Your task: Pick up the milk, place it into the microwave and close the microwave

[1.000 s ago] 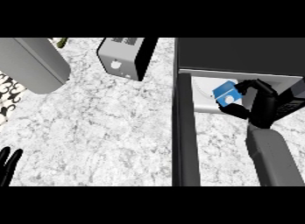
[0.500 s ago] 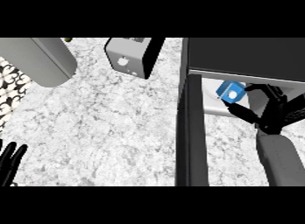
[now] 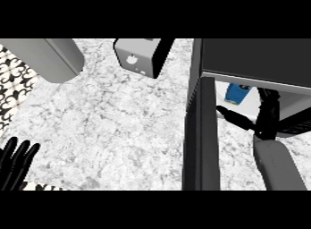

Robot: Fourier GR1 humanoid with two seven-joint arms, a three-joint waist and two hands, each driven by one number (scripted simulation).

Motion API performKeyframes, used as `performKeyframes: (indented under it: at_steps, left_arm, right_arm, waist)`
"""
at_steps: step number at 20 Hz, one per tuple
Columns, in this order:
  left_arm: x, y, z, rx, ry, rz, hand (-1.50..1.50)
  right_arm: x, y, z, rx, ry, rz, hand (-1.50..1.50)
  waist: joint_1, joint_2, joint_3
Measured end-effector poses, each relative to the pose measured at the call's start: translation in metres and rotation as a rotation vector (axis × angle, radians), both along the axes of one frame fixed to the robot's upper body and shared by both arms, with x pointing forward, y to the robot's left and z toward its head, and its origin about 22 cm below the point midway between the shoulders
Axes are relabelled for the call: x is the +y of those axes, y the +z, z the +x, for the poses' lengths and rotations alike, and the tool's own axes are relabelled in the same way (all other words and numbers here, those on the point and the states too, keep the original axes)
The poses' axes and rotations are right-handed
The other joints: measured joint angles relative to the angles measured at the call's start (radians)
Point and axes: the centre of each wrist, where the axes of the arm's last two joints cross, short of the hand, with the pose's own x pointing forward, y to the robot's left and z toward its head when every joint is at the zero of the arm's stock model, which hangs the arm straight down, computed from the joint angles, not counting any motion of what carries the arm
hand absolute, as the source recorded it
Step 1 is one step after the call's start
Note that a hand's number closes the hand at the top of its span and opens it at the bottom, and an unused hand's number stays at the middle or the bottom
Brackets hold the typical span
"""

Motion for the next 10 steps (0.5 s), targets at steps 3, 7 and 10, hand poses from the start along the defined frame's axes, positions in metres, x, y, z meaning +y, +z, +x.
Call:
performKeyframes:
  at_steps: [3, 7, 10]
  left_arm:
    - [-0.003, 0.0, 0.002, -0.002, -0.011, 0.001, -1.5]
    - [-0.007, 0.001, 0.005, -0.006, -0.018, 0.007, -1.5]
    - [-0.01, 0.0, 0.007, -0.004, -0.025, 0.012, -1.5]
  right_arm:
    - [0.007, 0.001, 0.002, -0.007, 0.027, 0.024, -1.5]
    - [0.012, 0.0, 0.009, 0.028, 0.02, 0.067, -1.5]
    - [0.014, 0.0, 0.013, 0.044, 0.027, 0.065, -1.5]
  waist:
    - [-0.003, -0.01, -0.002]
    - [-0.004, -0.007, -0.002]
    - [-0.01, -0.011, -0.004]
